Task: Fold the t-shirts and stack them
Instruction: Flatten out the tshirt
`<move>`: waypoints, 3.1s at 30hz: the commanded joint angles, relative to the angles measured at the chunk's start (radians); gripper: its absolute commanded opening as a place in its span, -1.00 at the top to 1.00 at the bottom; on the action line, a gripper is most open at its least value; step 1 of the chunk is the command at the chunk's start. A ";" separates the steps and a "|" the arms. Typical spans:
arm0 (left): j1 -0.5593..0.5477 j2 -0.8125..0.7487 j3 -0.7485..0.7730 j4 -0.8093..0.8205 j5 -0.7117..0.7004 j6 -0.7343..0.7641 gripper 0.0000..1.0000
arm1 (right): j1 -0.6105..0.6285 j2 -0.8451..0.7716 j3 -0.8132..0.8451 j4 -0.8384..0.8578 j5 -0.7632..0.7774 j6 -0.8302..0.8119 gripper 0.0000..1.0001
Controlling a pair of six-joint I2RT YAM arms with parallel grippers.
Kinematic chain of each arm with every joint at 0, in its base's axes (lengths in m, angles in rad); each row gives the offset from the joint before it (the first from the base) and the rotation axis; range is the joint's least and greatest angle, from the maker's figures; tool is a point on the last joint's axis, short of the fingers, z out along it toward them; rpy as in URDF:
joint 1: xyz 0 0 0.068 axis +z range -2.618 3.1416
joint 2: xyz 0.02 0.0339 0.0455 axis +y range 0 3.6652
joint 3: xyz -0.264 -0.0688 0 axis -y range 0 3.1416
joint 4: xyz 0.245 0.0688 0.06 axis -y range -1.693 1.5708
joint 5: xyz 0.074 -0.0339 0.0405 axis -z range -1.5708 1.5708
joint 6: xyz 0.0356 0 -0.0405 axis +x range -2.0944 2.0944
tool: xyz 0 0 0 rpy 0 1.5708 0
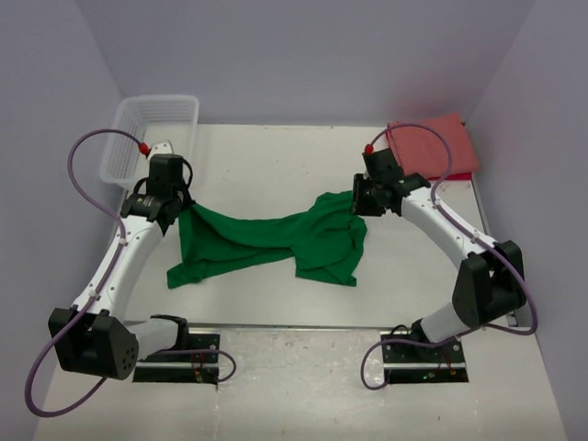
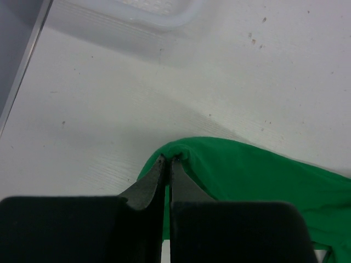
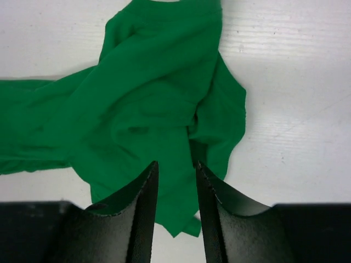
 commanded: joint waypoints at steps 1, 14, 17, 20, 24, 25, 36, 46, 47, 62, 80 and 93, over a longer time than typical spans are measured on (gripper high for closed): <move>0.006 -0.002 -0.006 0.046 0.017 0.029 1.00 | 0.000 -0.045 -0.083 0.139 -0.075 0.051 0.32; 0.006 -0.007 -0.020 0.050 0.026 0.035 1.00 | 0.008 -0.045 -0.305 0.292 -0.160 0.103 0.16; 0.006 -0.007 -0.025 0.052 0.039 0.033 1.00 | 0.008 -0.032 -0.328 0.312 -0.175 0.103 0.15; 0.006 -0.007 -0.023 0.052 0.043 0.035 1.00 | 0.008 -0.018 -0.343 0.341 -0.187 0.108 0.15; 0.006 -0.013 -0.022 0.050 0.040 0.036 1.00 | 0.008 0.001 -0.345 0.356 -0.187 0.103 0.11; 0.006 -0.013 -0.022 0.050 0.043 0.039 1.00 | 0.008 0.005 -0.346 0.363 -0.184 0.103 0.11; 0.006 -0.013 -0.025 0.052 0.046 0.042 1.00 | 0.006 0.028 -0.383 0.395 -0.190 0.103 0.10; 0.008 -0.017 -0.031 0.053 0.049 0.044 1.00 | 0.013 -0.008 -0.435 0.425 -0.242 0.120 0.13; 0.006 -0.019 -0.031 0.052 0.049 0.045 1.00 | 0.017 -0.010 -0.440 0.430 -0.247 0.125 0.14; 0.006 -0.020 -0.045 0.058 0.054 0.049 1.00 | 0.117 -0.082 -0.451 0.387 -0.152 0.177 0.24; 0.006 -0.033 -0.057 0.058 0.052 0.056 1.00 | 0.131 -0.107 -0.438 0.367 -0.138 0.183 0.26; 0.006 -0.031 -0.060 0.062 0.059 0.058 1.00 | 0.132 -0.145 -0.431 0.346 -0.114 0.183 0.23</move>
